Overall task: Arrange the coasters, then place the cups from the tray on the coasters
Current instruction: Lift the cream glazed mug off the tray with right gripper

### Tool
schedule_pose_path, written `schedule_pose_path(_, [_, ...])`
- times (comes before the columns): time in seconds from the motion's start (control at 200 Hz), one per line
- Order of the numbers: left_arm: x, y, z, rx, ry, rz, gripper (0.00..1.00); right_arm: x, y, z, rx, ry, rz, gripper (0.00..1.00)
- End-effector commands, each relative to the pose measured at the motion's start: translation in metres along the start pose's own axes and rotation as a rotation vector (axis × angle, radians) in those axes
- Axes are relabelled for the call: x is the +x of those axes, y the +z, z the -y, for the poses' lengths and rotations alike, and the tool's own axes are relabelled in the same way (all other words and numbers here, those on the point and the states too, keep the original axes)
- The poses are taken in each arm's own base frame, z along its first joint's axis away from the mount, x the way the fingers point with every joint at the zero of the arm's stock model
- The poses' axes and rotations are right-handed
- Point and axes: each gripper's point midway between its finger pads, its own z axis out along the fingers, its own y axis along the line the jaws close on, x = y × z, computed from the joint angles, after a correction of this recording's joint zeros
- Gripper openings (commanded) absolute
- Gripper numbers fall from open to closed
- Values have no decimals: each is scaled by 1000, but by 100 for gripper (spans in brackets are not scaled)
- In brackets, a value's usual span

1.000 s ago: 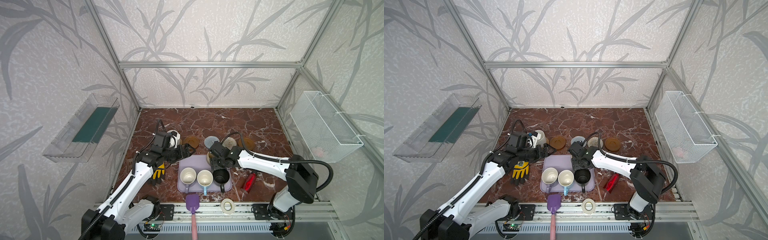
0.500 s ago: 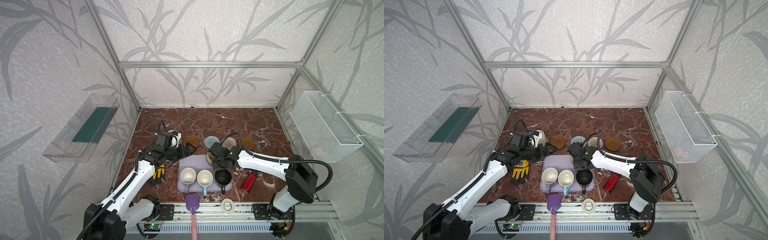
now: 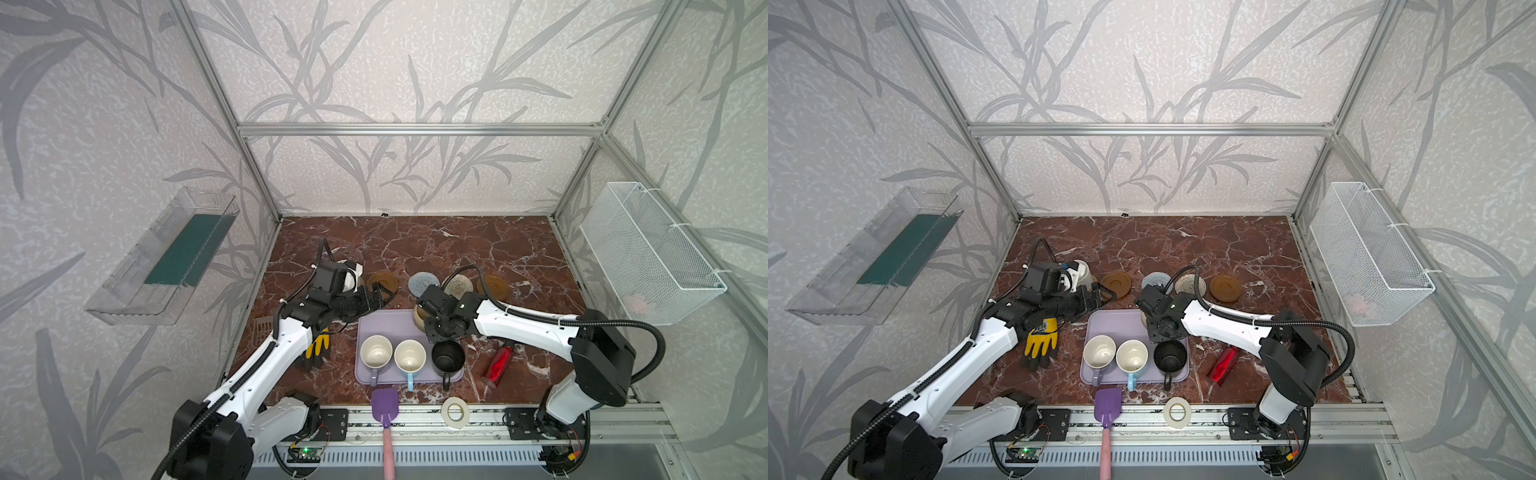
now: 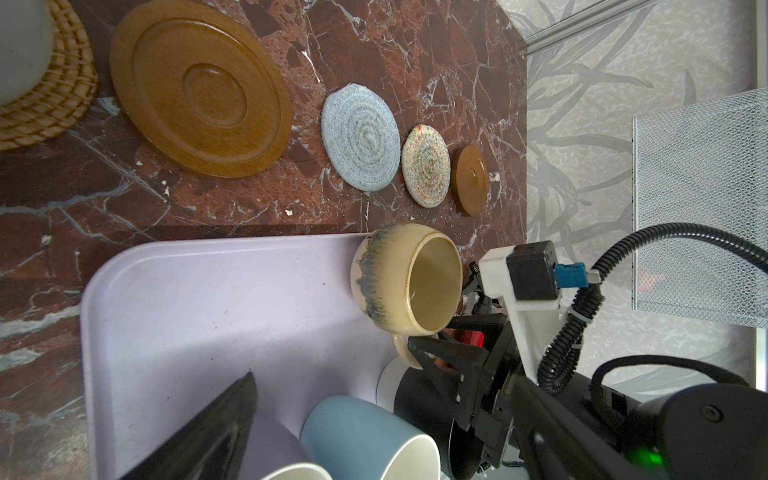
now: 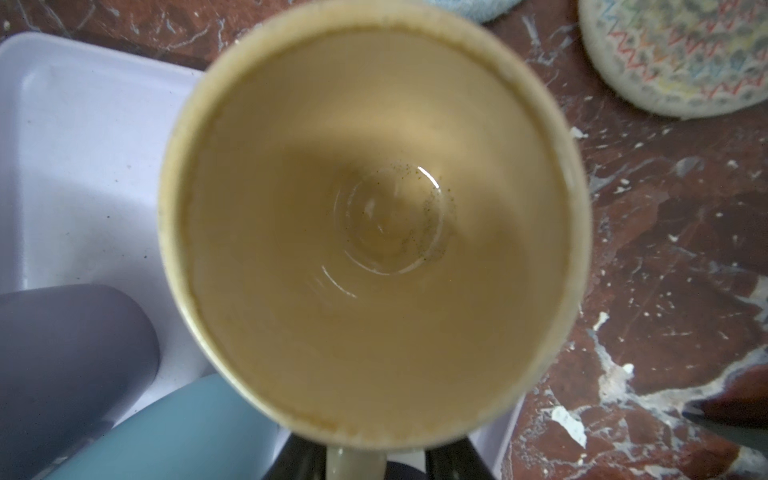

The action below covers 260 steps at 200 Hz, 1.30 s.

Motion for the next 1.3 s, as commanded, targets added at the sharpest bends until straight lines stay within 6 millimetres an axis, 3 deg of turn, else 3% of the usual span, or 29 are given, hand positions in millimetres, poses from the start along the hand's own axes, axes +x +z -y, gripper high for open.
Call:
schedule_pose_path(0.0, [-5, -1, 6, 19, 5, 18, 97, -27, -8, -6, -5, 8, 93, 32])
schedule_pose_path(0.32, [-17, -6, 15, 23, 41, 56, 97, -36, -10, -14, -30, 3, 118, 22])
schedule_pose_path(0.535, [-14, -6, 8, -7, 53, 52, 97, -37, -12, -16, -42, 8, 125, 17])
schedule_pose_path(0.6, [-14, -5, 8, -5, 54, 47, 97, -39, -16, -21, -67, 9, 127, 10])
schedule_pose_path(0.805, [-20, 3, 10, -2, 60, 35, 97, -37, -25, -31, -120, 23, 119, 9])
schedule_pose_path(0.92, [-23, 4, 11, -3, 60, 43, 97, -36, -32, -27, -114, 23, 134, 0])
schedule_pose_path(1.295, [-30, -2, 16, -9, 71, 67, 97, -43, -47, -33, -160, 40, 180, 0])
